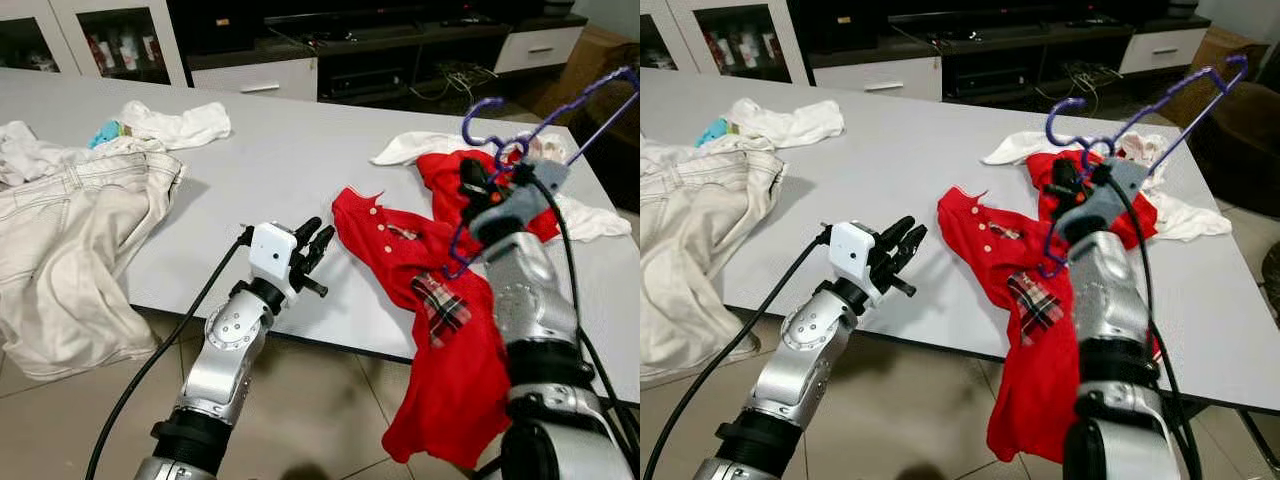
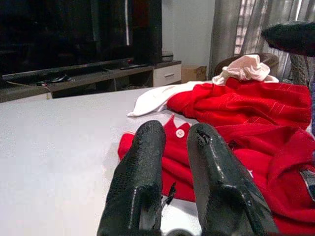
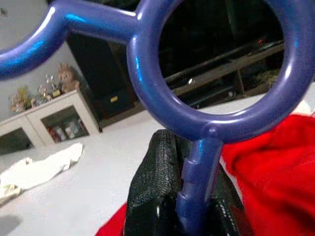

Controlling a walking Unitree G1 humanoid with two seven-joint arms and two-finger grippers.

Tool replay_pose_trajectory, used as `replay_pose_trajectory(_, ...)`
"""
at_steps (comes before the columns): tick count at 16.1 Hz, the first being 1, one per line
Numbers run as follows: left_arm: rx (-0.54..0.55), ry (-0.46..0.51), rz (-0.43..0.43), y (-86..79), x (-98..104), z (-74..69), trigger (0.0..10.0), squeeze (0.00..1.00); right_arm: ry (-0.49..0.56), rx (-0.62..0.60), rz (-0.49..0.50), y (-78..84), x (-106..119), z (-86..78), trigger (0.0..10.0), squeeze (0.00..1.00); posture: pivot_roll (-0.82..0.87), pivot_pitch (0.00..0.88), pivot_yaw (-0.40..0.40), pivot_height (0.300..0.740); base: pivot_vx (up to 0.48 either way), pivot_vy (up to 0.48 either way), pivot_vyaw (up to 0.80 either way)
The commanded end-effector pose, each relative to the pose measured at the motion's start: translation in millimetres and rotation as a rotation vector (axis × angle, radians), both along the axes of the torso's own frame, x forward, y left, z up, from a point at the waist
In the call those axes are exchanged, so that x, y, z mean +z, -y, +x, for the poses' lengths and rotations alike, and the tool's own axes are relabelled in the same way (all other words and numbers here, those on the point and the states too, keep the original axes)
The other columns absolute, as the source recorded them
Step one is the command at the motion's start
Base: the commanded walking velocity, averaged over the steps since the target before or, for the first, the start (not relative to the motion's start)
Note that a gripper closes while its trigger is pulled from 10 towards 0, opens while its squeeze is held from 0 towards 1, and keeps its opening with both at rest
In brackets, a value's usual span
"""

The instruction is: Hang hanger

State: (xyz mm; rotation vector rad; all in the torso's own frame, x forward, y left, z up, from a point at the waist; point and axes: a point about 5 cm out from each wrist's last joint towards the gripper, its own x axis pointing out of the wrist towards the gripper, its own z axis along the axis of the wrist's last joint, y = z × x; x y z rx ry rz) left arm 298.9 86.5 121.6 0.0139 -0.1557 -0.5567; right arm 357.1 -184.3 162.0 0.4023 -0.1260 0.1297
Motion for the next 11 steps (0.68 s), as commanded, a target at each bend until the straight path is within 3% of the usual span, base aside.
replay_pose_trajectory(1, 0.002, -0.002, 0.013, 0.3, -0.8, 0.7, 10.0, 0.00, -0.031, 0.004, -0.020, -7.1, -8.7, 0.3, 10.0, 0.00, -0.06, 0.000, -0.021, 0.740, 0.000, 0.000, 0.00)
replay_pose_trajectory(4, 0.008, -0.004, 0.016, -1.9, -1.9, -0.7, 10.0, 0.00, -0.106, 0.019, -0.036, -26.9, -35.0, -4.8, 10.0, 0.00, -0.05, 0.000, -0.022, 0.740, 0.000, 0.000, 0.00)
replay_pose_trajectory(6, 0.010, -0.004, 0.020, -3.5, -1.9, -1.4, 10.0, 0.00, -0.152, 0.138, -0.037, -54.3, -51.9, -12.1, 10.0, 0.00, -0.05, 0.000, -0.017, 0.740, 0.000, 0.000, 0.00)
replay_pose_trajectory(9, 0.002, -0.004, 0.021, -2.1, -1.4, -1.1, 10.0, 0.00, -0.162, 0.263, -0.016, -73.2, -56.4, -16.5, 10.0, 0.00, -0.06, 0.000, -0.010, 0.740, 0.000, 0.000, 0.00)
replay_pose_trajectory(11, -0.001, -0.004, 0.022, -1.9, -1.4, -1.2, 10.0, 0.00, -0.168, 0.311, -0.008, -76.6, -57.3, -19.4, 10.0, 0.00, -0.06, 0.000, -0.008, 0.740, 0.000, 0.000, 0.00)
